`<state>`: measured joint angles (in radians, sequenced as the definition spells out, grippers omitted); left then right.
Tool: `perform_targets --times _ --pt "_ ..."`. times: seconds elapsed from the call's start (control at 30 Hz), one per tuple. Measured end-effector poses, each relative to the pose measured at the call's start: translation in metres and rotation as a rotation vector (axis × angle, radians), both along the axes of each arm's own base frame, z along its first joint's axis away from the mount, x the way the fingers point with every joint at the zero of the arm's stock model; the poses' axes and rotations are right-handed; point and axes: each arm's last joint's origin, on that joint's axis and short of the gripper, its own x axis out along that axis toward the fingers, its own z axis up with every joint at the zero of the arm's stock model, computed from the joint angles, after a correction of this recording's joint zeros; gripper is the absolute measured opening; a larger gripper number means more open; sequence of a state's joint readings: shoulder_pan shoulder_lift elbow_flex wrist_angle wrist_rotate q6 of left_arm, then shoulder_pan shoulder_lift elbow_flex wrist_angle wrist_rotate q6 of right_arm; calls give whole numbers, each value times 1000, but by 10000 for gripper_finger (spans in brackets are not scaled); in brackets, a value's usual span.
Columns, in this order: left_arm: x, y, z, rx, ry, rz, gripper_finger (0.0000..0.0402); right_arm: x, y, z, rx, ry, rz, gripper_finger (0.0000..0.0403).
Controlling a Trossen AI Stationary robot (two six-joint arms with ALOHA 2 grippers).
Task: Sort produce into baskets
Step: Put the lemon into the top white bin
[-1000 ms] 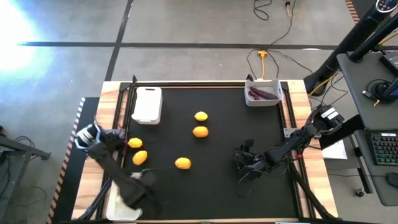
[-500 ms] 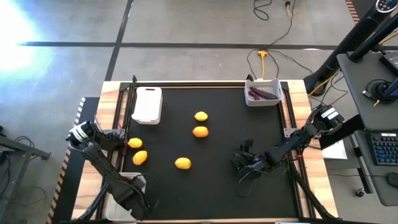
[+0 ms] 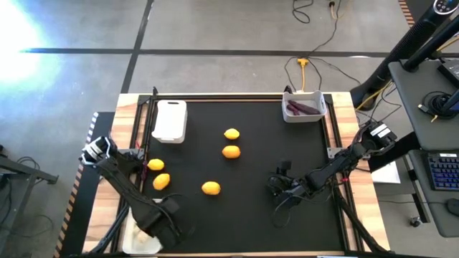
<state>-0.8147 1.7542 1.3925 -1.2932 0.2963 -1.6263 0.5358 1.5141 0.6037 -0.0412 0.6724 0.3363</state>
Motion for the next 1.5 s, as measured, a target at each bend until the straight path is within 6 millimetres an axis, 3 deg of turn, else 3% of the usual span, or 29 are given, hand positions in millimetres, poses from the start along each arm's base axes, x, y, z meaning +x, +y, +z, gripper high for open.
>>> perform_targets --times 0.17,0.37,0.53,0.67,0.83,1.03,1.23,1.5 --pt "31 13 10 156 -346 -76 209 0 0 0 -10 4 13 249" --pt "63 24 3 310 -670 -279 186 11 8 8 36 -92 112 249" --pt "81 28 -14 681 -982 -445 165 17 14 14 152 -149 179 252" --pt "99 36 -27 885 -1166 -521 152 23 11 19 170 -212 158 278" --pt "118 54 -25 907 -1353 -676 134 54 -10 45 75 -326 108 336" --pt "103 67 -17 869 -1307 -697 114 100 -72 74 96 -308 70 365" --pt "65 55 -3 799 -1357 -753 97 139 -133 64 235 -215 76 364" --pt "16 69 -12 970 -1435 -610 84 180 -149 51 242 3 82 364"
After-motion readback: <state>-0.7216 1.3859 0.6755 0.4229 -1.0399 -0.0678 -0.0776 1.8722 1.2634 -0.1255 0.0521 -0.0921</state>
